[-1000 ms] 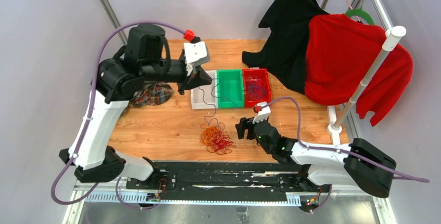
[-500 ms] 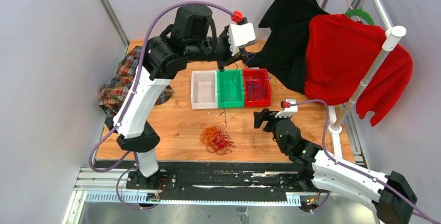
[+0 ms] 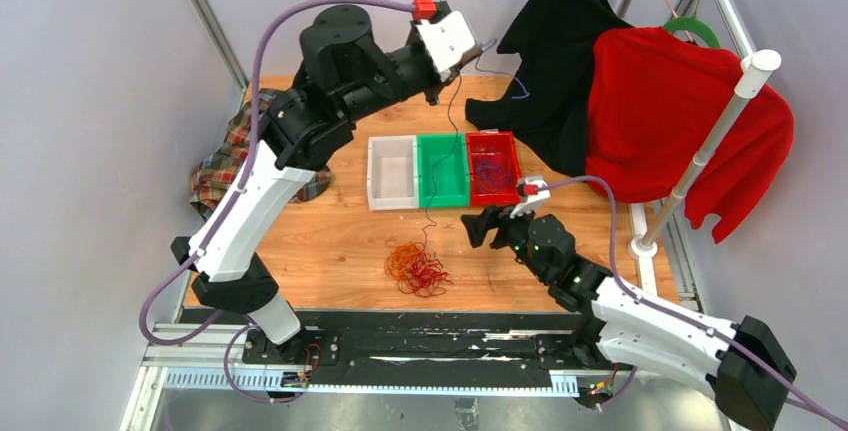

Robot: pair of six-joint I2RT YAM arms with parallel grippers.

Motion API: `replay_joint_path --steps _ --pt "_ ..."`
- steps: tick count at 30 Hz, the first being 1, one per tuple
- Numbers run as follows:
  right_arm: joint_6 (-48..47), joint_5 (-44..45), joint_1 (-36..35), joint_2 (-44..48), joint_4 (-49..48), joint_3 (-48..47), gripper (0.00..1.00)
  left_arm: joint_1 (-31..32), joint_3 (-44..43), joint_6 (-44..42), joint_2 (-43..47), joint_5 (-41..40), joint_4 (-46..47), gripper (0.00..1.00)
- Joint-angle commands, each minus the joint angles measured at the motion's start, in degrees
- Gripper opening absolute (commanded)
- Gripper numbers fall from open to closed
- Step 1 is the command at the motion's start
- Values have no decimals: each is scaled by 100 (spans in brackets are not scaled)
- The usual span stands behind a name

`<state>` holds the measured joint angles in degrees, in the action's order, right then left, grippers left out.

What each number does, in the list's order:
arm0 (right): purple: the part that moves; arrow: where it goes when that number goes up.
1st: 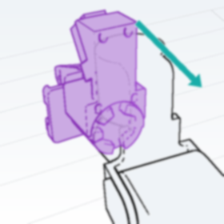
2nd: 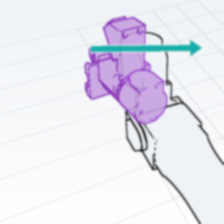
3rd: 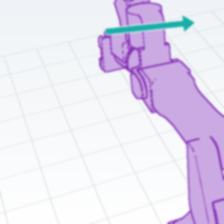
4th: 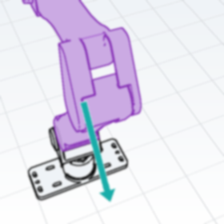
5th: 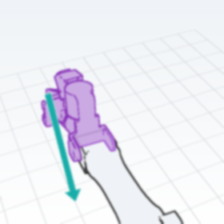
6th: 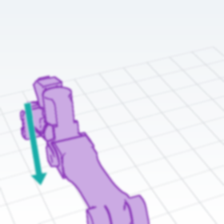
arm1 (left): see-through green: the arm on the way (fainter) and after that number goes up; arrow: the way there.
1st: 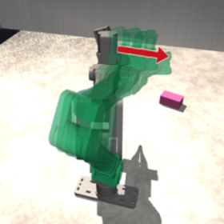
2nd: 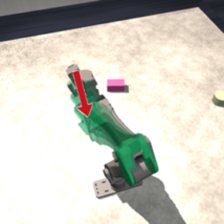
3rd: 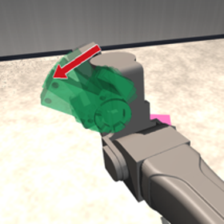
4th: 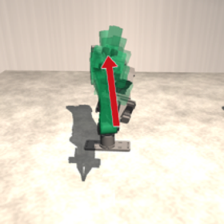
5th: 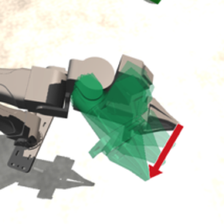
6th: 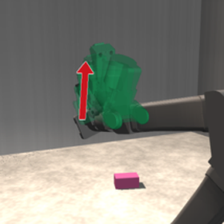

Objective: Untangle the cables

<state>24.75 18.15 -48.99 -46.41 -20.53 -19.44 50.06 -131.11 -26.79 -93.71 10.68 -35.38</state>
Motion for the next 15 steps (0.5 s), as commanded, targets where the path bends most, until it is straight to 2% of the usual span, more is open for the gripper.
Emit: replay_joint_path --steps 1,10,15 --pt "-433 -1317 -88 -566 -820 -599 83 56 -398 -55 100 -173 617 0" --pt "-606 -2239 -216 -1932 -1369 -1467 82 98 -393 -364 311 -318 750 0" --pt "-556 -2436 -234 -2489 -1494 -1900 78 122 -381 -460 427 -369 766 0"
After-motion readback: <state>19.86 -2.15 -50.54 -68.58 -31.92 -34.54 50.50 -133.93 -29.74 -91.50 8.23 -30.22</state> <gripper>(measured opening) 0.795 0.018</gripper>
